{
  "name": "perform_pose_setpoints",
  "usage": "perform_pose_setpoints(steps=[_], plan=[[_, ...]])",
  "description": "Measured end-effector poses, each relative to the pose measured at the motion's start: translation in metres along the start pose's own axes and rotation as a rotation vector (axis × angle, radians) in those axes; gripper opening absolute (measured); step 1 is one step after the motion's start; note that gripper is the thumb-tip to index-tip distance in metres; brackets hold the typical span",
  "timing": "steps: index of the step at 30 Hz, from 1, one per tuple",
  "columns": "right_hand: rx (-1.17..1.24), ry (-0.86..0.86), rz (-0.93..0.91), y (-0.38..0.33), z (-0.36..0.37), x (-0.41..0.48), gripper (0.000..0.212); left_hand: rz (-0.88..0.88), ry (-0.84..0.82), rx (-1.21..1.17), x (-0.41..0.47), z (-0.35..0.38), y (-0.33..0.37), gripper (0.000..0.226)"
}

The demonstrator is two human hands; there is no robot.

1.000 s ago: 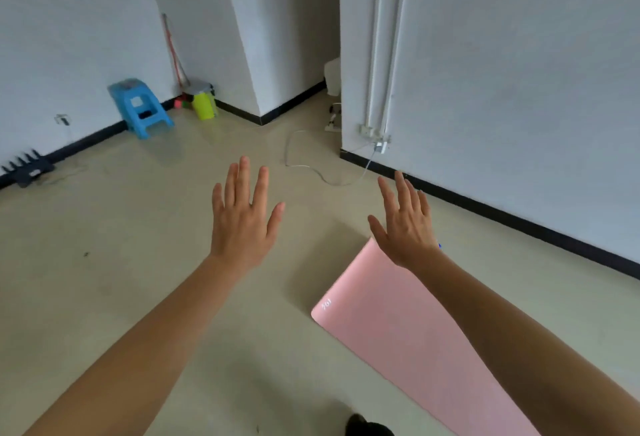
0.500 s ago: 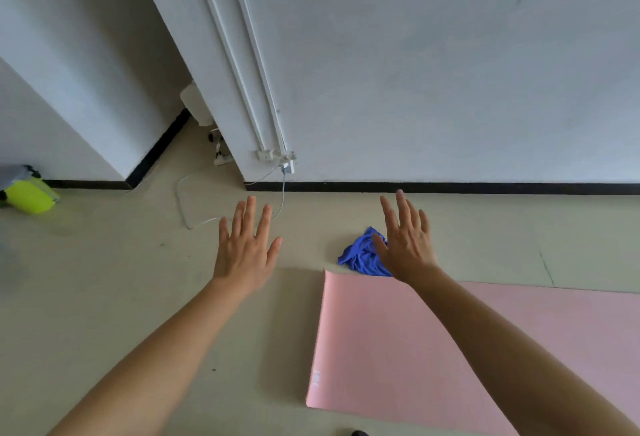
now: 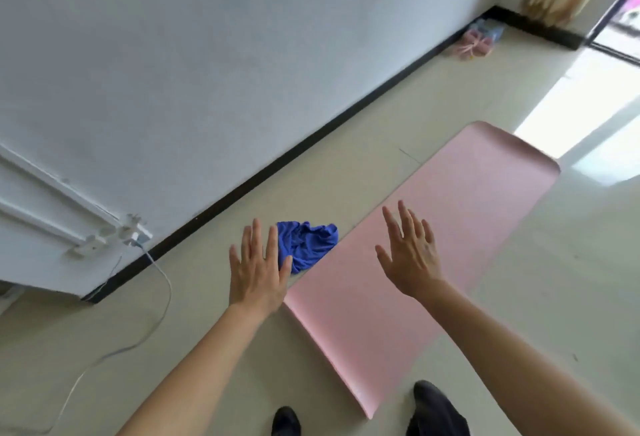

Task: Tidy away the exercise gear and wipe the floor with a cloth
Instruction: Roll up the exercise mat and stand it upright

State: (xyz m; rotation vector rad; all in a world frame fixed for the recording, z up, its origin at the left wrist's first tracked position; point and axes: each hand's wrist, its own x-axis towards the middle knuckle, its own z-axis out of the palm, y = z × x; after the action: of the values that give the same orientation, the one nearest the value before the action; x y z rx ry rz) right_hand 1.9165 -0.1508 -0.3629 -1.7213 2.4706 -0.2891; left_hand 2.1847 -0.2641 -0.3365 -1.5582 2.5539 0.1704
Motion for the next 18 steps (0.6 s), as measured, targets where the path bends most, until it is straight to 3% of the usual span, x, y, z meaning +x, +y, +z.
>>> perform_pose_setpoints(steps=[9, 18], plan=[[-0.043, -0.277, 0.295, -0.006, 0.142, -0.133, 0.077, 0.330, -0.279, 0.043, 0.019, 0.156, 0.011, 0.066], [0.175, -0.543, 0.408, 0.016, 0.423, -0.202, 0.070, 0.447, -0.661, 0.356, 0.016, 0.454, 0.039, 0.063]])
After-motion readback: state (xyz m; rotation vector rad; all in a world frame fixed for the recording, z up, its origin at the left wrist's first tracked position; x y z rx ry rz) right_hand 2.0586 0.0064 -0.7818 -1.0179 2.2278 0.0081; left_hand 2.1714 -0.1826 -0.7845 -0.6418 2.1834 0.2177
